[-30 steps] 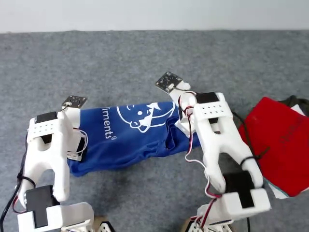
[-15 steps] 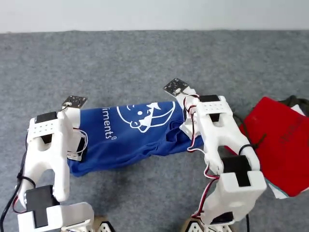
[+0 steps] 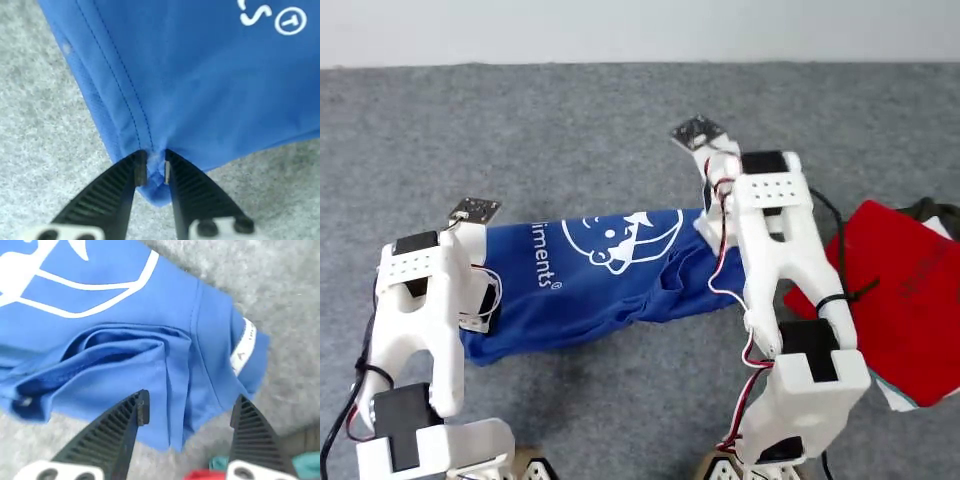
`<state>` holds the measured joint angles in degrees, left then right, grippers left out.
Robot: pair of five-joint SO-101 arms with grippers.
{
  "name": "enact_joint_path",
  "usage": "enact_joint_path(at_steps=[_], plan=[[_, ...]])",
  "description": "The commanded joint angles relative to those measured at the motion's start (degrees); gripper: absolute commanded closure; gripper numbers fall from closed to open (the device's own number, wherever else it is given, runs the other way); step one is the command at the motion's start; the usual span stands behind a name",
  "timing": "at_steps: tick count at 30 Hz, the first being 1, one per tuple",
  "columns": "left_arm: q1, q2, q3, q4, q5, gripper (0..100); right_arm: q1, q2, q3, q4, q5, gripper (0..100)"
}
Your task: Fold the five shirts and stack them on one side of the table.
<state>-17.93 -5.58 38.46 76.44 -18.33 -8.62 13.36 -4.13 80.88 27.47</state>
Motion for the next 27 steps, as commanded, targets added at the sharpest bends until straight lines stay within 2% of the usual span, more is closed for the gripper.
enact_joint_path(at_steps=[1, 7, 13, 20, 27], plan=[[0.4, -1.8, 0.0, -0.4, 0.0, 93, 0.2, -0.8, -4.7, 9.7, -0.3, 73.1], [0.4, -1.8, 0.0, -0.3, 0.0, 93, -0.6, -0.8, -4.6, 18.6, 2.0, 73.2], [0.4, -1.8, 0.0, -0.3, 0.0, 93, -8.0, -0.2, -4.5, 18.4, 0.2, 73.2], [0.4, -1.8, 0.0, -0.2, 0.0, 93, -14.8, -0.1, -0.3, 13.1, -2.5, 73.2], [0.4, -1.8, 0.0, -0.3, 0.0, 93, -15.3, -0.1, 7.9, -1.1, -4.4, 73.2]])
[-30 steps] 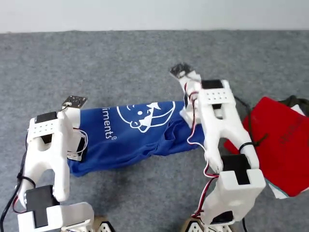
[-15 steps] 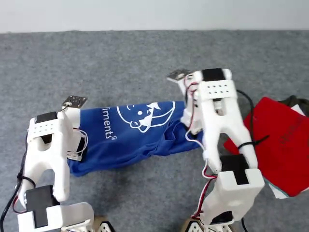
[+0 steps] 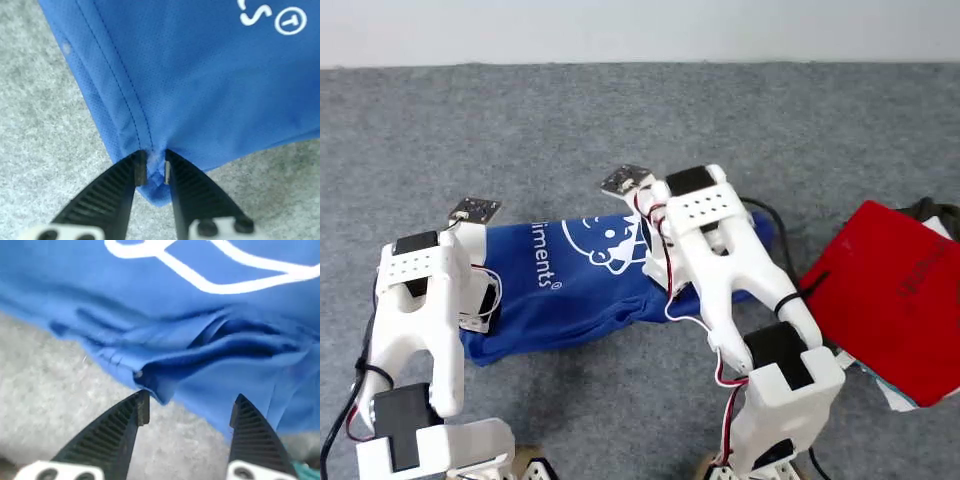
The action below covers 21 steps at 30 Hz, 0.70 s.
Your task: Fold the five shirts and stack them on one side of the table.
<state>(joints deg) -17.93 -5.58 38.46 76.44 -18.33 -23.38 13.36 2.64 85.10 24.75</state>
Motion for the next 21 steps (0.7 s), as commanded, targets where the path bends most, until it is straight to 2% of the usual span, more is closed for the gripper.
enact_joint_path(at_steps=[1, 8, 14, 21], plan=[[0.4, -1.8, 0.0, -0.3, 0.0, 93, -0.6, -0.1, 1.9, -7.3, -2.3, 73.2], [0.4, -1.8, 0.0, -0.4, 0.0, 93, -1.0, -0.1, 8.4, -22.9, -6.2, 73.2], [0.4, -1.8, 0.0, -0.2, 0.0, 93, -7.3, 0.7, 9.2, -23.5, -6.2, 73.2], [0.4, -1.8, 0.1, -0.1, 0.0, 93, -13.5, 9.1, 8.8, -23.9, -6.1, 73.2]])
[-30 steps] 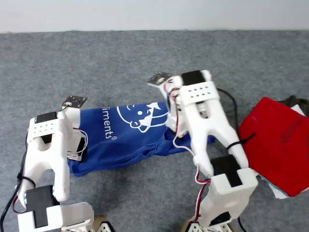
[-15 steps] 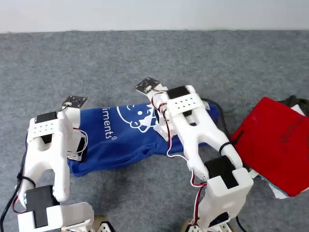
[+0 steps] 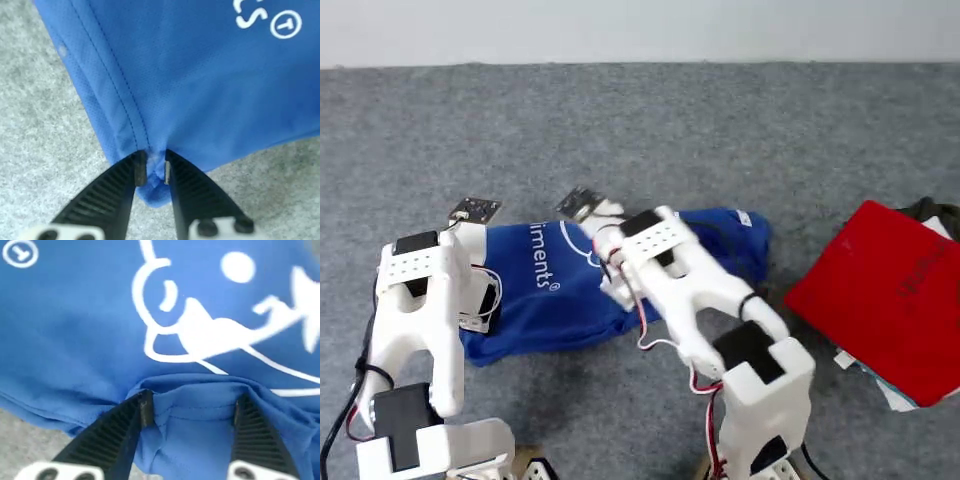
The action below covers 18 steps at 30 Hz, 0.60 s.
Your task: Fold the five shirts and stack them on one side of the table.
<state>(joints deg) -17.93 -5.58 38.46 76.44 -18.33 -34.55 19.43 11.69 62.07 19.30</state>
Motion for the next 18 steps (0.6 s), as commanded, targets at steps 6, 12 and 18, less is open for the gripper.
enact_joint_path(at_steps=[6, 12, 18], plan=[[0.4, -1.8, 0.1, -0.1, 0.0, 93, 3.2, 4.1, -4.1, 1.5, -0.6, 73.2], [0.4, -1.8, 0.1, -0.1, 0.0, 93, 4.9, -4.1, -10.0, 13.7, -0.6, 73.2], [0.4, -1.8, 0.1, -0.1, 0.0, 93, 6.3, -12.6, -10.6, 19.3, -0.6, 73.2]])
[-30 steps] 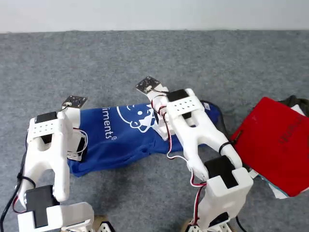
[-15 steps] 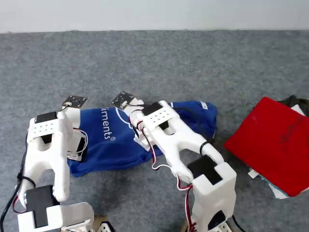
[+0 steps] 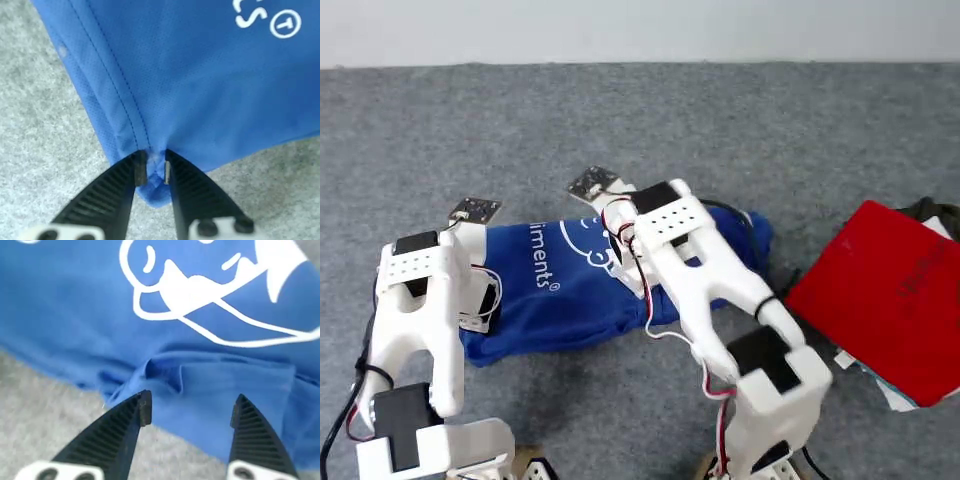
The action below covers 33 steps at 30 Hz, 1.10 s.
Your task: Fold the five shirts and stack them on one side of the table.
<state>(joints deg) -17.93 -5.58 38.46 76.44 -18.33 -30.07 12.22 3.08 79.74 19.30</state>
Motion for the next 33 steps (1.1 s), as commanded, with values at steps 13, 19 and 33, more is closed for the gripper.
enact_joint_path(at_steps=[13, 19, 33], plan=[[0.4, -1.8, 0.1, -0.1, 0.0, 93, 14.2, -1.0, 10.5, -9.5, -0.6, 73.2], [0.4, -1.8, 0.1, -0.1, 0.0, 93, 16.5, -1.0, 17.1, -12.3, 1.0, 73.2], [0.1, -1.8, 0.1, -0.1, 0.0, 93, 16.7, -16.6, 12.8, -5.5, 2.6, 73.2]])
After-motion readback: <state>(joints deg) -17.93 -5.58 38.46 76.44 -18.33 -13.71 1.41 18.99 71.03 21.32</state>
